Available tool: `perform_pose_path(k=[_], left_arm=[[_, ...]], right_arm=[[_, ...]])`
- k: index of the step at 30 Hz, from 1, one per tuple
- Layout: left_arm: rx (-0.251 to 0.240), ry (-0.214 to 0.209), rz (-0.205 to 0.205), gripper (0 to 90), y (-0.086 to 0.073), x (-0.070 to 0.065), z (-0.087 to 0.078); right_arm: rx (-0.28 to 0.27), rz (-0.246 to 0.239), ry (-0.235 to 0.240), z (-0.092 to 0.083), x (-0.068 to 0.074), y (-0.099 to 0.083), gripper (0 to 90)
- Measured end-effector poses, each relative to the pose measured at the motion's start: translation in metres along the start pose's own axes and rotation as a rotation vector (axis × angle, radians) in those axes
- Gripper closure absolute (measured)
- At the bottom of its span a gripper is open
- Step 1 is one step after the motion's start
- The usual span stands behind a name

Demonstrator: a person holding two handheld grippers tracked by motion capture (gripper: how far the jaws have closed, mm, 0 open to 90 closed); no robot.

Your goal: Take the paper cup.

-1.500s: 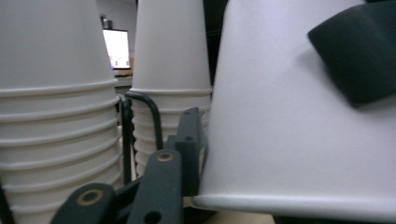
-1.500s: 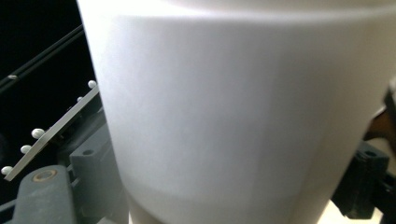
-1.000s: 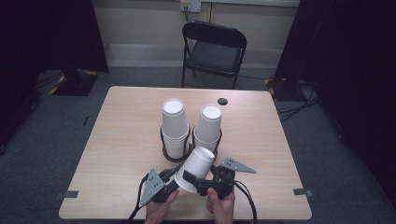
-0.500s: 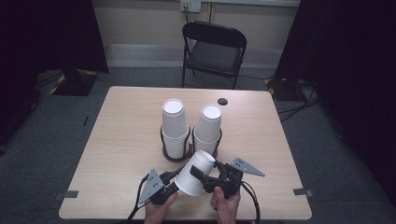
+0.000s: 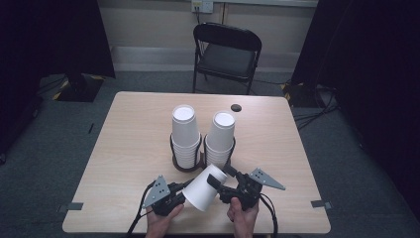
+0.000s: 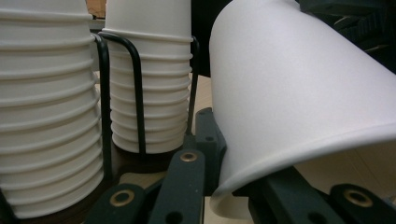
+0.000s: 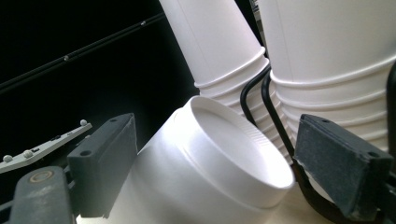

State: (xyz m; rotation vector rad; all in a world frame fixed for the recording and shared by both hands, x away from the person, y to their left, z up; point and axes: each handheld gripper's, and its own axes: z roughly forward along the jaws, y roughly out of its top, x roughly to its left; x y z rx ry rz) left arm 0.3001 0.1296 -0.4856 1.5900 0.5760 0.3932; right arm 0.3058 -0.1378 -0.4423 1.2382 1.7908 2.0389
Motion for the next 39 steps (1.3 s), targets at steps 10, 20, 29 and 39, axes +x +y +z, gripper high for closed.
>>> perform_pose_path(k=[10, 20, 29, 39], left_arm=[[0.093, 0.034, 0.056, 86.0, 0.008, 0.008, -0.004], [0.174, 0.016, 0.032, 86.0, 0.015, 0.015, -0.006], [0.193, -0.009, -0.008, 86.1, 0.024, 0.022, -0.009], [0.283, 0.016, 0.070, 86.1, 0.045, 0.020, -0.009]], right_arm=[[0.005, -0.082, -0.072, -0.008, -0.003, 0.003, 13.7], [0.048, -0.178, -0.089, -0.015, -0.002, 0.002, 12.9], [0.080, -0.226, -0.056, -0.024, -0.003, -0.003, 12.9], [0.139, -0.333, -0.097, -0.024, -0.002, -0.010, 13.4]])
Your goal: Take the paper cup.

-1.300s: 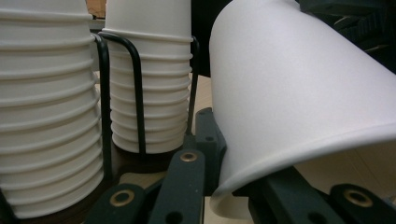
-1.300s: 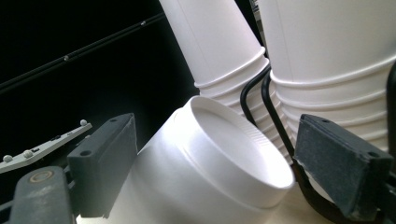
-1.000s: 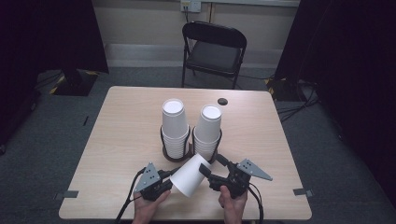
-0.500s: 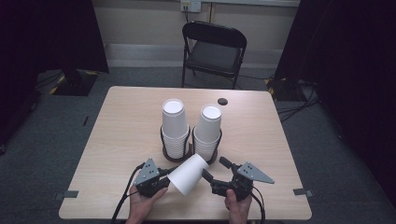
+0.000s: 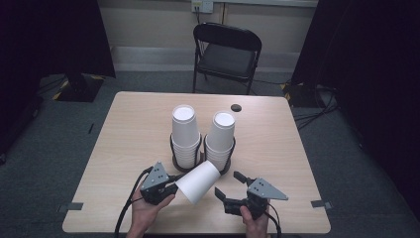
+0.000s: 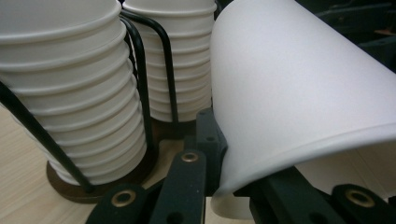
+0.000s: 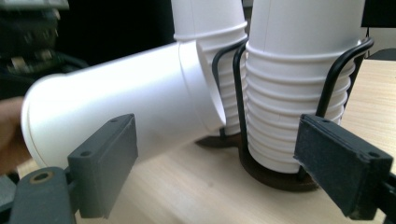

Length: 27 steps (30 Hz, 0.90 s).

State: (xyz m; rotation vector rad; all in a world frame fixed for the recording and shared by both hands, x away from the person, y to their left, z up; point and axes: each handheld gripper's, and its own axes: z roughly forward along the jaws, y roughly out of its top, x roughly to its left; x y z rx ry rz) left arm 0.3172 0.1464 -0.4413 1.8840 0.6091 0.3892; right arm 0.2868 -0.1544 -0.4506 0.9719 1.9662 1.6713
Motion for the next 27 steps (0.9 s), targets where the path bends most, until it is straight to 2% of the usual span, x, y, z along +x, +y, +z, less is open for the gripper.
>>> perform_pose_path(k=[1, 5, 6, 7, 8, 9, 10, 11, 12, 14, 17, 18, 21, 22, 23, 24, 25, 27], left_arm=[[0.015, 0.003, 0.008, 86.1, 0.002, 0.000, 0.000], [0.068, -0.009, 0.026, 86.1, 0.008, 0.001, 0.002], [0.079, -0.018, 0.019, 86.1, 0.009, 0.001, 0.002], [0.093, -0.025, 0.021, 86.1, 0.010, 0.002, 0.003], [0.123, -0.033, 0.017, 86.1, 0.013, 0.003, 0.004], [0.123, -0.033, 0.017, 86.1, 0.013, 0.003, 0.004], [0.155, -0.032, 0.022, 86.1, 0.015, 0.005, 0.005], [0.155, -0.032, 0.022, 86.1, 0.015, 0.005, 0.005], [0.173, -0.036, 0.009, 86.1, 0.017, 0.005, 0.005], [0.200, -0.039, 0.007, 86.1, 0.020, 0.007, 0.006], [0.238, -0.046, 0.010, 86.1, 0.025, 0.008, 0.006], [0.263, -0.047, 0.028, 86.0, 0.029, 0.009, 0.007], [0.328, -0.058, 0.049, 85.9, 0.036, 0.009, 0.008], [0.328, -0.058, 0.049, 85.9, 0.036, 0.009, 0.008], [0.351, -0.063, 0.060, 85.9, 0.038, 0.010, 0.009], [0.384, -0.066, 0.059, 85.9, 0.041, 0.009, 0.011], [0.384, -0.066, 0.059, 85.9, 0.041, 0.009, 0.011], [0.426, -0.074, 0.057, 85.9, 0.044, 0.009, 0.015]], right_arm=[[0.000, 0.000, 0.000, 0.000, 0.000, 0.000, 13.4], [0.030, -0.063, 0.014, 0.001, 0.002, -0.002, 13.5], [0.039, -0.089, 0.023, 0.001, 0.004, -0.002, 13.5], [0.039, -0.089, 0.023, 0.001, 0.004, -0.002, 13.5], [0.052, -0.110, 0.029, 0.003, 0.005, -0.003, 13.5], [0.052, -0.110, 0.029, 0.003, 0.005, -0.003, 13.5], [0.067, -0.137, 0.031, 0.005, 0.007, -0.005, 13.5], [0.067, -0.137, 0.031, 0.005, 0.007, -0.005, 13.5], [0.072, -0.149, 0.029, 0.006, 0.008, -0.006, 13.5], [0.094, -0.210, 0.052, 0.010, 0.011, -0.011, 13.4], [0.113, -0.231, 0.069, 0.014, 0.013, -0.013, 13.3], [0.132, -0.242, 0.063, 0.016, 0.014, -0.014, 13.1], [0.130, -0.255, 0.052, 0.016, 0.015, -0.014, 13.1], [0.130, -0.255, 0.052, 0.016, 0.015, -0.014, 13.1], [0.130, -0.261, 0.049, 0.016, 0.015, -0.014, 13.4], [0.148, -0.284, 0.047, 0.016, 0.015, -0.013, 13.6], [0.148, -0.284, 0.047, 0.016, 0.015, -0.013, 13.6], [0.154, -0.305, 0.051, 0.016, 0.017, -0.013, 13.4]])
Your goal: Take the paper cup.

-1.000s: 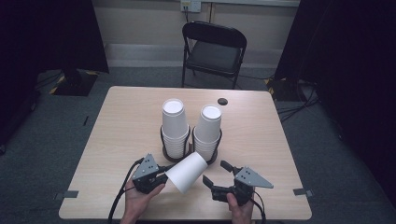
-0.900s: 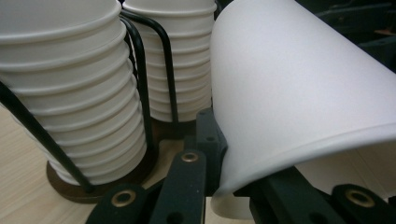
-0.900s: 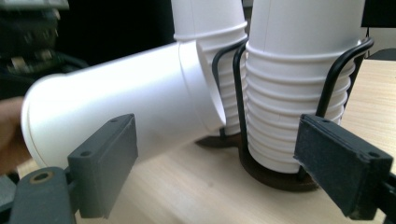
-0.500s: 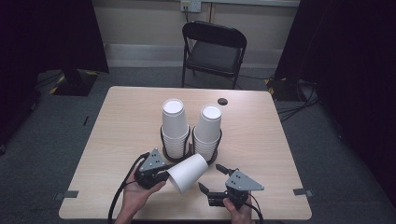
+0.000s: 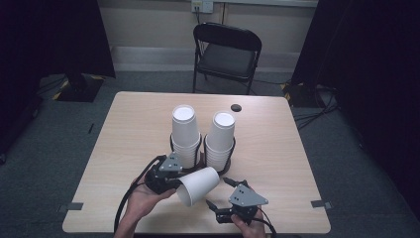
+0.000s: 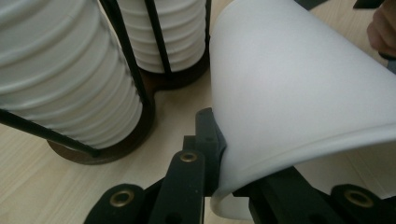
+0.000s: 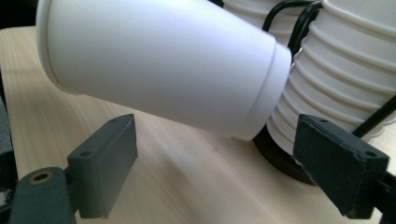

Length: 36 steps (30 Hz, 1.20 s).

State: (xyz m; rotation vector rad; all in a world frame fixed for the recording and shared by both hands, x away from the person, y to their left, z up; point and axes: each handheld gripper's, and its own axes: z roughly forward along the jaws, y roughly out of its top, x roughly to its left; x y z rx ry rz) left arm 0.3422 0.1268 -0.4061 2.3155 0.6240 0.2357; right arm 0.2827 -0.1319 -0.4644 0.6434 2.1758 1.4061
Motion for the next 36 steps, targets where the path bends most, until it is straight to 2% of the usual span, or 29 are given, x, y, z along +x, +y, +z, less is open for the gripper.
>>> perform_pose_path(k=[1, 2, 3, 4, 5, 6, 7, 10, 11, 13, 14, 16, 18, 22, 23, 25, 27, 30, 33, 36], left_arm=[[0.022, -0.012, -0.009, 85.9, 0.002, 0.002, 0.001], [0.022, -0.012, -0.009, 85.9, 0.002, 0.002, 0.001], [0.050, -0.014, -0.009, 85.9, 0.005, 0.003, 0.002], [0.050, -0.014, -0.009, 86.0, 0.005, 0.003, 0.002], [0.072, -0.018, -0.007, 86.0, 0.006, 0.004, 0.003], [0.072, -0.026, -0.022, 86.0, 0.007, 0.003, 0.004], [0.107, -0.052, -0.011, 86.0, 0.008, 0.005, 0.005], [0.163, -0.057, -0.014, 86.0, 0.012, 0.006, 0.008], [0.198, -0.070, -0.008, 86.0, 0.015, 0.006, 0.011], [0.214, -0.080, -0.008, 86.0, 0.016, 0.005, 0.012], [0.232, -0.083, 0.009, 86.0, 0.018, 0.005, 0.013], [0.253, -0.084, 0.010, 86.0, 0.021, 0.006, 0.014], [0.276, -0.088, 0.013, 86.0, 0.025, 0.008, 0.014], [0.320, -0.128, 0.012, 86.0, 0.030, 0.012, 0.016], [0.325, -0.132, 0.019, 86.0, 0.031, 0.012, 0.017], [0.339, -0.126, 0.027, 86.0, 0.034, 0.012, 0.018], [0.337, -0.124, 0.017, 86.1, 0.035, 0.014, 0.019], [0.343, -0.127, 0.013, 86.0, 0.035, 0.015, 0.020], [0.345, -0.163, 0.005, 86.0, 0.035, 0.016, 0.024], [0.313, -0.199, 0.000, 86.4, 0.036, 0.014, 0.026]], right_arm=[[0.012, -0.020, 0.001, 0.000, 0.001, 0.000, 13.6], [0.012, -0.020, 0.001, 0.000, 0.001, 0.000, 13.6], [0.021, -0.046, -0.007, 0.001, 0.002, -0.001, 13.4], [0.021, -0.046, -0.007, 0.001, 0.002, -0.001, 13.4], [0.024, -0.053, -0.004, 0.002, 0.002, -0.001, 13.3], [0.031, -0.062, -0.009, 0.003, 0.002, -0.001, 13.3], [0.032, -0.069, -0.009, 0.003, 0.003, -0.001, 13.3], [0.049, -0.096, -0.001, 0.005, 0.004, 0.001, 13.3], [0.060, -0.121, 0.012, 0.008, 0.006, 0.002, 13.3], [0.065, -0.131, 0.014, 0.008, 0.007, 0.002, 13.3], [0.075, -0.144, 0.015, 0.010, 0.008, 0.003, 13.0], [0.091, -0.173, 0.018, 0.013, 0.011, 0.003, 12.8], [0.096, -0.174, 0.014, 0.016, 0.013, 0.005, 11.8], [0.106, -0.177, 0.014, 0.018, 0.015, 0.007, 10.5], [0.107, -0.201, 0.013, 0.021, 0.018, 0.009, 8.6], [0.111, -0.208, 0.011, 0.022, 0.019, 0.009, 8.5], [0.124, -0.228, -0.012, 0.026, 0.022, 0.011, 7.7], [0.127, -0.236, -0.013, 0.028, 0.023, 0.011, 7.7], [0.137, -0.253, 0.000, 0.031, 0.026, 0.011, 7.8], [0.125, -0.269, 0.012, 0.037, 0.032, 0.015, 8.1]])
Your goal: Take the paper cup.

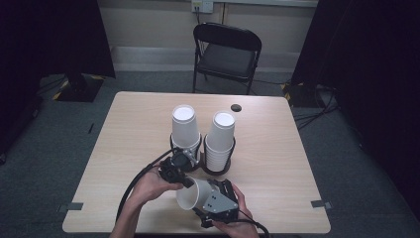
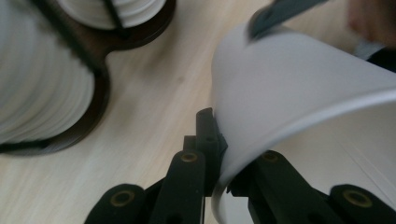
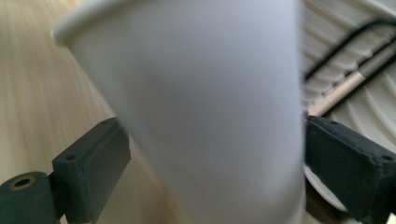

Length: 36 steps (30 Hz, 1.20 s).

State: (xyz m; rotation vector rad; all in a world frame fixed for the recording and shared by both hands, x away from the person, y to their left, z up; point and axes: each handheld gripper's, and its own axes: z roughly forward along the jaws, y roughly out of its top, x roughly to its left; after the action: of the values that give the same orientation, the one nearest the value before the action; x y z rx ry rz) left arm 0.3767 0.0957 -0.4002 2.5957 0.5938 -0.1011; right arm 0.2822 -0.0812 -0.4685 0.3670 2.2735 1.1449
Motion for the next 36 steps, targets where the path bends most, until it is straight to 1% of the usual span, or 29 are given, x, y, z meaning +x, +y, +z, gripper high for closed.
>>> perform_pose_path(k=[1, 2, 4, 5, 6, 7, 8, 9, 10, 11, 12, 14, 15, 17, 20, 21, 23, 25, 26, 27, 28, 29, 30, 32, 33, 34, 35, 36], left_arm=[[0.002, 0.019, -0.009, 86.5, 0.000, 0.000, 0.000], [-0.003, 0.024, -0.016, 86.5, 0.000, -0.001, 0.001], [-0.005, 0.022, -0.019, 86.5, 0.000, -0.001, 0.001], [-0.019, 0.009, -0.014, 86.2, 0.000, -0.001, 0.001], [-0.019, 0.009, -0.014, 86.1, 0.000, -0.001, 0.001], [-0.027, 0.004, -0.014, 86.1, 0.000, -0.002, 0.002], [-0.024, 0.001, -0.010, 86.1, 0.001, -0.001, 0.002], [-0.022, 0.012, -0.016, 86.3, 0.001, -0.002, 0.004], [-0.022, 0.012, -0.016, 86.5, 0.001, -0.002, 0.004], [-0.016, 0.024, -0.022, 86.6, 0.001, -0.003, 0.005], [-0.016, 0.024, -0.022, 86.5, 0.001, -0.003, 0.005], [-0.033, 0.015, -0.025, 86.6, 0.000, -0.002, 0.004], [-0.040, 0.012, -0.032, 86.6, -0.001, -0.002, 0.004], [-0.047, 0.011, -0.032, 86.6, -0.001, -0.002, 0.005], [-0.043, 0.018, -0.036, 86.2, 0.000, -0.003, 0.006], [-0.047, 0.016, -0.036, 86.0, -0.001, -0.003, 0.006], [-0.057, 0.014, -0.021, 85.8, -0.001, -0.003, 0.006], [-0.074, 0.006, -0.024, 86.1, -0.003, -0.003, 0.005], [-0.079, 0.005, -0.018, 86.6, -0.004, -0.002, 0.004], [-0.091, 0.009, -0.019, 86.9, -0.005, -0.002, 0.004], [-0.094, 0.013, -0.021, 86.7, -0.006, -0.001, 0.003], [-0.106, 0.013, -0.027, 85.4, -0.007, -0.001, 0.003], [-0.127, 0.015, -0.029, 84.3, -0.008, -0.002, 0.003], [-0.162, 0.019, -0.026, 84.9, -0.010, -0.004, 0.002], [-0.179, 0.023, -0.028, 83.7, -0.011, -0.004, 0.001], [-0.179, 0.023, -0.028, 83.4, -0.011, -0.004, 0.001], [-0.198, 0.025, -0.030, 82.8, -0.013, -0.004, 0.001], [-0.198, 0.025, -0.030, 82.2, -0.013, -0.004, 0.001]], right_arm=[[0.000, 0.001, -0.008, 0.002, 0.001, 0.002, 8.1], [0.009, -0.004, -0.016, 0.005, 0.001, 0.003, 8.1], [0.006, 0.001, -0.013, 0.007, 0.001, 0.004, 8.2], [-0.002, 0.002, -0.009, 0.009, 0.003, 0.006, 8.4], [-0.002, 0.002, -0.009, 0.009, 0.003, 0.006, 8.4], [-0.009, 0.001, -0.002, 0.009, 0.004, 0.008, 8.7], [-0.025, -0.004, -0.004, 0.011, 0.005, 0.011, 8.9], [-0.027, -0.024, -0.008, 0.013, 0.007, 0.016, 9.0], [-0.027, -0.024, -0.008, 0.013, 0.007, 0.016, 9.0], [-0.032, -0.037, -0.018, 0.014, 0.008, 0.020, 9.0], [-0.032, -0.037, -0.018, 0.014, 0.008, 0.020, 9.0], [-0.036, -0.040, -0.025, 0.014, 0.009, 0.023, 9.0], [-0.041, -0.043, -0.031, 0.013, 0.009, 0.023, 8.9], [-0.047, -0.039, -0.031, 0.012, 0.009, 0.023, 8.9], [-0.047, -0.034, -0.030, 0.012, 0.009, 0.023, 8.8], [-0.050, -0.032, -0.028, 0.012, 0.008, 0.023, 8.8], [-0.059, -0.031, -0.027, 0.011, 0.008, 0.022, 8.9], [-0.063, -0.028, -0.022, 0.010, 0.008, 0.022, 9.1], [-0.068, -0.023, -0.020, 0.010, 0.007, 0.021, 9.4], [-0.072, -0.018, -0.020, 0.009, 0.007, 0.021, 9.5], [-0.079, -0.007, -0.033, 0.009, 0.006, 0.021, 9.6], [-0.082, -0.001, -0.035, 0.009, 0.005, 0.021, 9.8], [-0.082, 0.009, -0.029, 0.008, 0.004, 0.021, 9.9], [-0.084, 0.027, -0.031, 0.007, 0.003, 0.020, 9.8], [-0.088, 0.039, -0.033, 0.006, 0.003, 0.020, 9.9], [-0.088, 0.039, -0.033, 0.006, 0.003, 0.020, 9.9], [-0.089, 0.048, -0.030, 0.006, 0.002, 0.020, 10.0], [-0.089, 0.048, -0.030, 0.006, 0.002, 0.020, 10.0]])
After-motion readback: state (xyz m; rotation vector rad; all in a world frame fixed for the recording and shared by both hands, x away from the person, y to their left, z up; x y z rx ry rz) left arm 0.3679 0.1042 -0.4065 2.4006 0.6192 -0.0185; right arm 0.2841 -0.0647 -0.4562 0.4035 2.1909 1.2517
